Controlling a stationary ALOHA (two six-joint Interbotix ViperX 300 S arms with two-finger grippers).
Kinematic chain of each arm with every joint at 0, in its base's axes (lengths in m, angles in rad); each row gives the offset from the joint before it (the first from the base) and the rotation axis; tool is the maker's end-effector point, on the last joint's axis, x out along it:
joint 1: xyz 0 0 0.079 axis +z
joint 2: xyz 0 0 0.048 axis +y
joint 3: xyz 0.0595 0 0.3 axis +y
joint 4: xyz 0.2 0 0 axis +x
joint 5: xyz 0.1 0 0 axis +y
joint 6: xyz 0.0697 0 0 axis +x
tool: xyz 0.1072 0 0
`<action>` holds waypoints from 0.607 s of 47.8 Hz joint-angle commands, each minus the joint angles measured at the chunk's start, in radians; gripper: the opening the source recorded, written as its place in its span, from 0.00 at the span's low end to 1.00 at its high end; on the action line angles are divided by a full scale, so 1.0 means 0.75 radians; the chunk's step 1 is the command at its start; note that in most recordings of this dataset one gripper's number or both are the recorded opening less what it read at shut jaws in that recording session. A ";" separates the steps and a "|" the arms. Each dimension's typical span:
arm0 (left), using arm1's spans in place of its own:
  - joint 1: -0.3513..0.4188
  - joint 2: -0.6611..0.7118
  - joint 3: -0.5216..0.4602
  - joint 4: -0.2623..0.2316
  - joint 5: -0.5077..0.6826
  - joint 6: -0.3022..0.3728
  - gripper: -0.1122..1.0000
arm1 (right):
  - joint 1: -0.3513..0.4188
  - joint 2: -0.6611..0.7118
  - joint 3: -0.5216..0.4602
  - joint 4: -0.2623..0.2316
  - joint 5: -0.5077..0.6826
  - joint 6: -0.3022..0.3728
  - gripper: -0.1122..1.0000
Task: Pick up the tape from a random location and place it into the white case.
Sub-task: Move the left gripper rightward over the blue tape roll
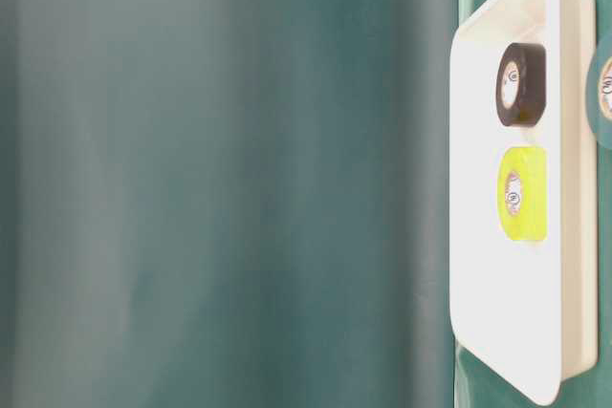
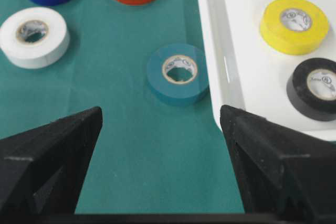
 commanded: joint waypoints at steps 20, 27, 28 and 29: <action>-0.207 0.008 -0.016 0.000 -0.020 0.004 0.99 | -0.002 0.006 -0.041 -0.002 -0.012 0.000 0.88; -0.207 0.010 -0.018 0.000 -0.029 0.004 0.98 | -0.002 0.006 -0.041 -0.002 -0.012 0.000 0.88; -0.207 0.010 -0.018 0.000 -0.035 0.002 0.98 | -0.002 0.004 -0.041 -0.002 -0.014 0.000 0.88; -0.207 0.010 -0.018 0.000 -0.041 0.004 0.98 | -0.002 0.004 -0.041 -0.002 -0.014 0.000 0.88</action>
